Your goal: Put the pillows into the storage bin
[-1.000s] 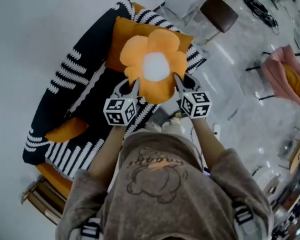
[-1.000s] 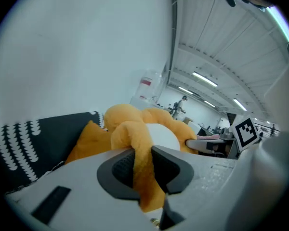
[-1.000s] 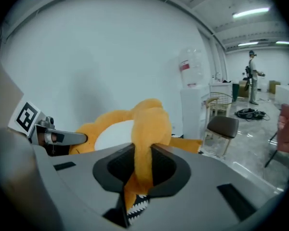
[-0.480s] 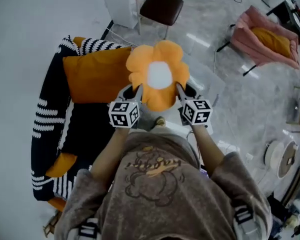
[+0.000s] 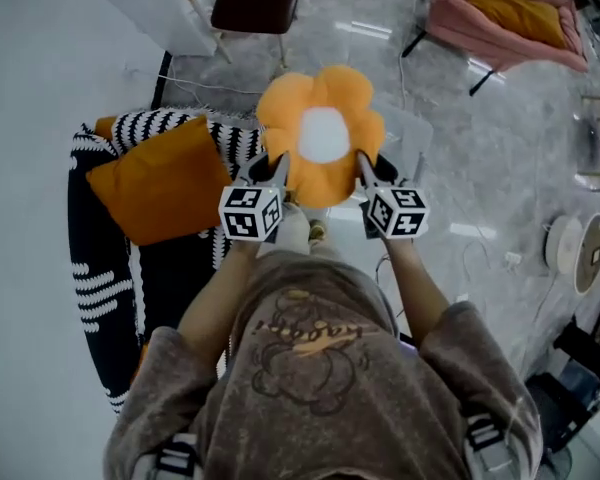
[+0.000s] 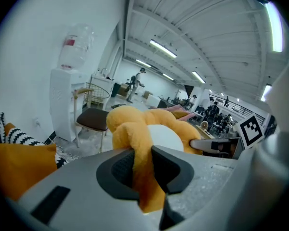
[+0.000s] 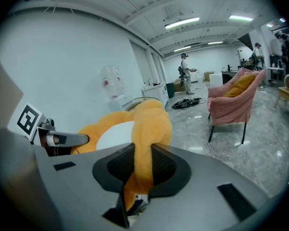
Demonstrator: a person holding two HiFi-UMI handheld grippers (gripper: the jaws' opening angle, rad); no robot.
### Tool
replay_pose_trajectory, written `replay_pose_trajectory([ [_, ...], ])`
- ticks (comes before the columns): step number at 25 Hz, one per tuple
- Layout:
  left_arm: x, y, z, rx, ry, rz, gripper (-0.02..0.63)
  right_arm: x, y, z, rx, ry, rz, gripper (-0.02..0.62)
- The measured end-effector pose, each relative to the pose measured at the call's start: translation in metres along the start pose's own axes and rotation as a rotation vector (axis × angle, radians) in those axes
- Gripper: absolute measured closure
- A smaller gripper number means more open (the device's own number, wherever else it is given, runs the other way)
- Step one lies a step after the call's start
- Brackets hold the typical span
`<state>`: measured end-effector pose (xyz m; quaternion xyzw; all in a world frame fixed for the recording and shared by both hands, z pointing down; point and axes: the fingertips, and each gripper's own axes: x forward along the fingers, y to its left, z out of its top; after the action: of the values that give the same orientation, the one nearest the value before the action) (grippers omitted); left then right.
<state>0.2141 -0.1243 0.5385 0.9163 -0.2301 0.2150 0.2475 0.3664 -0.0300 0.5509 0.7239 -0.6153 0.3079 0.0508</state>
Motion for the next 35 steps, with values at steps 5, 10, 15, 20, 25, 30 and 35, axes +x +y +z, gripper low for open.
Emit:
replay_pose_trajectory([
  [5,0.066,0.011,0.006,0.011,0.066,-0.049,0.548,0.039,-0.045,0.0,0.058,0.014,-0.077,0.52],
  [10,0.13,0.03,-0.021,0.01,0.156,-0.097,0.545,0.08,-0.085,-0.029,0.116,0.059,-0.143,0.514],
  [15,0.194,0.057,-0.054,0.017,0.233,-0.119,0.545,0.126,-0.121,-0.072,0.177,0.103,-0.185,0.512],
  [20,0.23,0.08,-0.065,0.012,0.239,-0.048,0.415,0.15,-0.145,-0.087,0.197,0.103,-0.211,0.401],
  [25,0.232,0.088,-0.07,-0.029,0.27,-0.026,0.273,0.153,-0.141,-0.089,0.202,0.132,-0.186,0.239],
  [30,0.202,0.076,-0.06,-0.026,0.258,-0.009,0.272,0.141,-0.121,-0.078,0.173,0.138,-0.113,0.241],
  [35,0.146,0.057,-0.04,-0.025,0.181,0.046,0.272,0.117,-0.083,-0.06,0.117,0.132,0.015,0.244],
])
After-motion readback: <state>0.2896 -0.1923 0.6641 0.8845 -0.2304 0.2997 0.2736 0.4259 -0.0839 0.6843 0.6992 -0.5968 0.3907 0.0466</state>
